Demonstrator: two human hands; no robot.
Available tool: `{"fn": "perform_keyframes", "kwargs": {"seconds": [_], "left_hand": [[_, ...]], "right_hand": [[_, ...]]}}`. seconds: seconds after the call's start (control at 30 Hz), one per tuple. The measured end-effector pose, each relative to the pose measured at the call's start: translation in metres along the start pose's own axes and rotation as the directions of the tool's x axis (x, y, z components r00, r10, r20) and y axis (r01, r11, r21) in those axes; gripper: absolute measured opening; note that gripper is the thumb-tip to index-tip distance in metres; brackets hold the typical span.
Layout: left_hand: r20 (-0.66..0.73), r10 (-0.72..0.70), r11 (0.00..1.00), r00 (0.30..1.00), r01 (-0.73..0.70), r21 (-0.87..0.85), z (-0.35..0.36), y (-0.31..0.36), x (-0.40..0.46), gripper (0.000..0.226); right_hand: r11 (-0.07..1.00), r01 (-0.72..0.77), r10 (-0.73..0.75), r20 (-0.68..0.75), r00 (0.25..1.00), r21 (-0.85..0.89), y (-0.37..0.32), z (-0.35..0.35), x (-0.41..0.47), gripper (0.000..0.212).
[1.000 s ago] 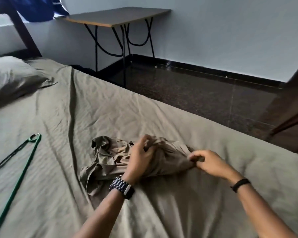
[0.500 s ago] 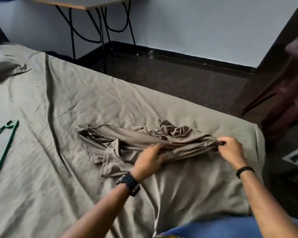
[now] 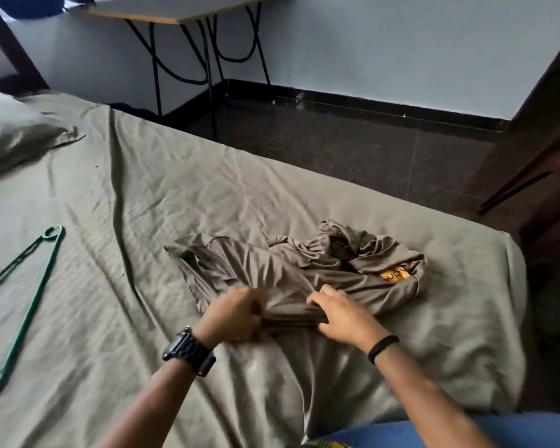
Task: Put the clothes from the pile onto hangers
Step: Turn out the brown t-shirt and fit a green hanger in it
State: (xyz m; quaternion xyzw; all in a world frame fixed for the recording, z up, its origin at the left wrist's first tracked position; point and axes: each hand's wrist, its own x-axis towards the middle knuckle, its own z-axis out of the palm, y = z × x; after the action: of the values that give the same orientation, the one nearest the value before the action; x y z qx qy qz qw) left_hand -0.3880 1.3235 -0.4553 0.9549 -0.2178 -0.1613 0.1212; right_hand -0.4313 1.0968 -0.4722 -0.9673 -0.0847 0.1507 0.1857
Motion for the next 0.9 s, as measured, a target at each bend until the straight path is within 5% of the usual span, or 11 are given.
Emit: {"fn": "perform_keyframes", "kwargs": {"seconds": [0.07, 0.1, 0.17, 0.23, 0.3, 0.4, 0.47, 0.57, 0.67, 0.8, 0.9], "left_hand": [[0.32, 0.016, 0.992, 0.947, 0.025, -0.123, -0.007, 0.007, -0.008, 0.017], [0.501, 0.011, 0.98, 0.865, 0.09, -0.177, -0.01, 0.013, -0.012, 0.015], [0.665, 0.035, 0.981, 0.746, 0.102, -0.166, -0.011, 0.03, -0.014, 0.014], [0.534, 0.119, 0.993, 0.837, -0.101, -0.063, -0.008, 0.048, 0.005, 0.019], [0.294, 0.276, 0.961, 0.915, -0.262, -0.088, -0.006, 0.072, 0.032, 0.019], [-0.027, 0.406, 0.893, 0.913, -0.403, -0.203, -0.001, 0.114, 0.076, 0.014], [-0.156, 0.382, 0.889, 0.911, -0.408, -0.208, 0.007, 0.139, 0.108, 0.028], [-0.095, 0.223, 0.974, 0.97, -0.226, -0.025, 0.013, 0.154, 0.146, 0.058], [-0.082, 0.264, 0.95, 0.961, -0.245, 0.193, 0.011, 0.16, 0.166, 0.046], [-0.144, 0.464, 0.864, 0.874, -0.482, -0.142, -0.021, 0.186, 0.177, 0.023], [-0.103, 0.54, 0.779, 0.835, -0.543, -0.314, -0.054, 0.213, 0.183, 0.019]], "right_hand": [[0.986, -0.044, 0.021, 0.141, 0.99, 0.161, 0.008, -0.007, -0.005, 0.032], [0.946, -0.096, 0.02, 0.242, 0.97, 0.309, 0.013, -0.015, -0.008, 0.026], [0.851, -0.17, 0.069, 0.214, 0.974, 0.498, 0.033, -0.028, -0.013, 0.015], [0.873, -0.202, 0.306, -0.176, 0.936, 0.444, 0.06, -0.04, -0.014, 0.011], [0.865, -0.35, 0.486, -0.421, 0.766, 0.361, 0.086, -0.047, -0.017, 0.007], [0.748, -0.612, 0.663, -0.328, 0.672, 0.258, 0.099, -0.046, -0.024, 0.032], [0.732, -0.604, 0.682, -0.324, 0.656, 0.316, 0.102, -0.041, -0.028, 0.036], [0.742, -0.488, 0.656, -0.348, 0.67, 0.46, 0.109, -0.041, -0.029, 0.023], [0.668, -0.512, 0.707, -0.245, 0.664, 0.54, 0.123, -0.046, -0.037, 0.015], [0.661, -0.527, 0.71, -0.218, 0.669, 0.535, 0.134, -0.06, -0.049, 0.012], [0.819, -0.303, 0.555, -0.538, 0.634, 0.487, 0.135, -0.073, -0.052, 0.036]]}}
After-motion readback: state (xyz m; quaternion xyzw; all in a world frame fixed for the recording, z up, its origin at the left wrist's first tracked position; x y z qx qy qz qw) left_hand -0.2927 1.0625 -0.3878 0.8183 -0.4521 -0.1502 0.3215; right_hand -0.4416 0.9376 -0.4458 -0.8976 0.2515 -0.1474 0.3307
